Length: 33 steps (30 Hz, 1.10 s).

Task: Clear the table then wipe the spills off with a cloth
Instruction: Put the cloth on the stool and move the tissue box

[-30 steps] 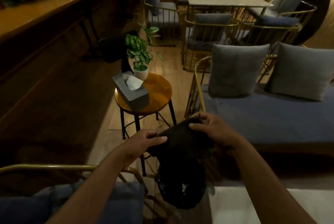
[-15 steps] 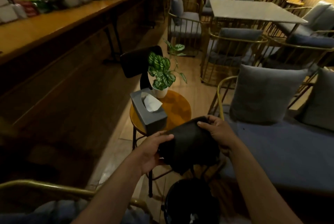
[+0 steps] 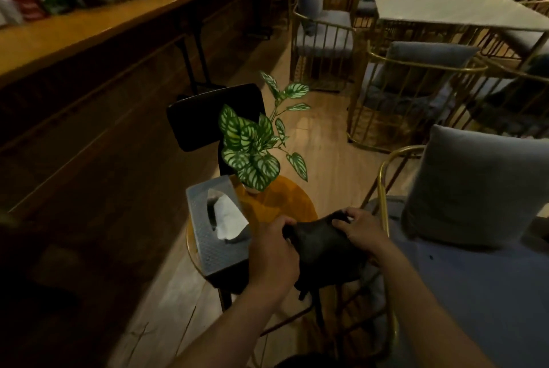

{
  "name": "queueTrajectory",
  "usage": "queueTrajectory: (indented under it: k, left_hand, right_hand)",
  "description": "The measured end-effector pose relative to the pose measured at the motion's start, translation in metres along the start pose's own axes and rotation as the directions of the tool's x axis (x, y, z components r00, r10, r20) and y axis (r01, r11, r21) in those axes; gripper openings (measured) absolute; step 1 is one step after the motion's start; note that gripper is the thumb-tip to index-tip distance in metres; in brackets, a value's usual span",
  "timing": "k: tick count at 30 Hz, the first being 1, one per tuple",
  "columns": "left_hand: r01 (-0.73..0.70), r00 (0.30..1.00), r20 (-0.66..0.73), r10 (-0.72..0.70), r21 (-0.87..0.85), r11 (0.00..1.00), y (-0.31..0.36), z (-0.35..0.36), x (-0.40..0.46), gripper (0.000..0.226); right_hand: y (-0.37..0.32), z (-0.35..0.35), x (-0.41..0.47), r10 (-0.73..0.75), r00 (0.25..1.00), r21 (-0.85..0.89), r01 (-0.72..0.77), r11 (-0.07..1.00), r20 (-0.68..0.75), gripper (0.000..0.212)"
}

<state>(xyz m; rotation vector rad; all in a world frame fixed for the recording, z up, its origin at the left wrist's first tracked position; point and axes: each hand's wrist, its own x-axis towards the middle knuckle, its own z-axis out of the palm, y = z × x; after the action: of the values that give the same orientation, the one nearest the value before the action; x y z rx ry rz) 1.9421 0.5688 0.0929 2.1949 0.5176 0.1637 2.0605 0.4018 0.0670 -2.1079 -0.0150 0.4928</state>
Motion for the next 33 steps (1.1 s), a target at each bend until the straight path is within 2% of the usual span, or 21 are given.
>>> queueTrajectory:
  k: [5,7,9,11,12,13,14,15,16,18,20,23,25,29,31,33]
  left_hand:
    - [0.035,0.999,-0.025,-0.030,0.225,0.974,-0.008,0.006,0.057,0.041]
    - [0.026,0.998,-0.063,-0.005,0.342,0.939,-0.010,0.009,0.070,0.043]
    - [-0.013,0.994,-0.096,0.061,0.440,0.898,-0.018,0.013,0.077,0.056]
    - [-0.084,0.989,-0.071,0.133,0.472,0.877,-0.031,0.022,0.084,0.051]
    - [-0.142,0.981,-0.029,0.194,0.574,0.806,-0.033,0.028,0.085,0.047]
    - [-0.190,0.972,0.038,0.231,0.706,0.682,-0.035,0.034,0.084,0.045]
    - [-0.222,0.974,0.148,0.173,0.789,0.573,-0.033,0.038,0.083,0.044]
    - [-0.232,0.970,0.233,0.062,0.830,0.508,-0.030,0.042,0.083,0.046]
    - [-0.240,0.953,0.295,-0.063,0.866,0.438,-0.032,0.046,0.083,0.050]
    - [-0.314,0.882,0.396,-0.256,0.898,0.307,-0.034,0.047,0.085,0.058]
    - [-0.356,0.846,0.420,-0.329,0.903,0.239,-0.045,0.053,0.086,0.064]
    - [-0.369,0.829,0.426,-0.362,0.904,0.218,-0.046,0.053,0.088,0.069]
    - [-0.376,0.819,0.431,-0.380,0.902,0.212,-0.044,0.051,0.087,0.070]
    - [-0.415,0.840,0.465,-0.280,0.883,0.221,-0.033,0.041,0.078,0.061]
    - [-0.414,0.872,0.477,-0.109,0.838,0.355,-0.027,0.028,0.058,0.055]
    - [-0.322,0.934,0.349,0.072,0.742,0.587,-0.032,0.013,0.026,0.048]
  right_hand:
    - [-0.005,0.021,0.065,-0.009,0.993,-0.069,0.017,0.997,0.114,0.003]
    - [-0.011,0.033,0.085,-0.040,0.990,-0.080,0.052,0.995,0.137,0.004]
    - [-0.015,0.047,0.103,-0.091,0.991,-0.081,0.099,0.992,0.099,0.009]
    - [-0.015,0.058,0.110,-0.191,0.982,-0.159,0.191,0.969,0.016,0.030]
    - [-0.013,0.061,0.107,-0.231,0.973,-0.214,0.229,0.950,0.015,0.045]
    - [-0.012,0.065,0.102,-0.259,0.966,-0.251,0.256,0.934,0.022,0.056]
    - [-0.008,0.068,0.095,-0.277,0.961,-0.303,0.271,0.914,0.024,0.061]
    - [0.000,0.072,0.090,-0.321,0.947,-0.393,0.305,0.868,0.026,0.060]
    - [0.008,0.078,0.086,-0.379,0.924,-0.505,0.351,0.789,0.051,0.057]
    - [0.029,0.089,0.083,-0.425,0.891,-0.624,0.424,0.656,0.159,0.056]
    - [0.046,0.096,0.081,-0.341,0.902,-0.682,0.426,0.594,0.267,0.062]
    - [0.053,0.095,0.075,-0.276,0.910,-0.739,0.412,0.534,0.308,0.068]
    - [0.053,0.095,0.074,-0.265,0.910,-0.761,0.413,0.500,0.319,0.063]
    - [0.043,0.092,0.074,-0.221,0.918,-0.770,0.397,0.500,0.329,0.055]
    - [0.038,0.090,0.068,-0.215,0.918,-0.777,0.396,0.490,0.333,0.053]
    - [0.037,0.091,0.055,-0.269,0.912,-0.774,0.407,0.486,0.310,0.051]
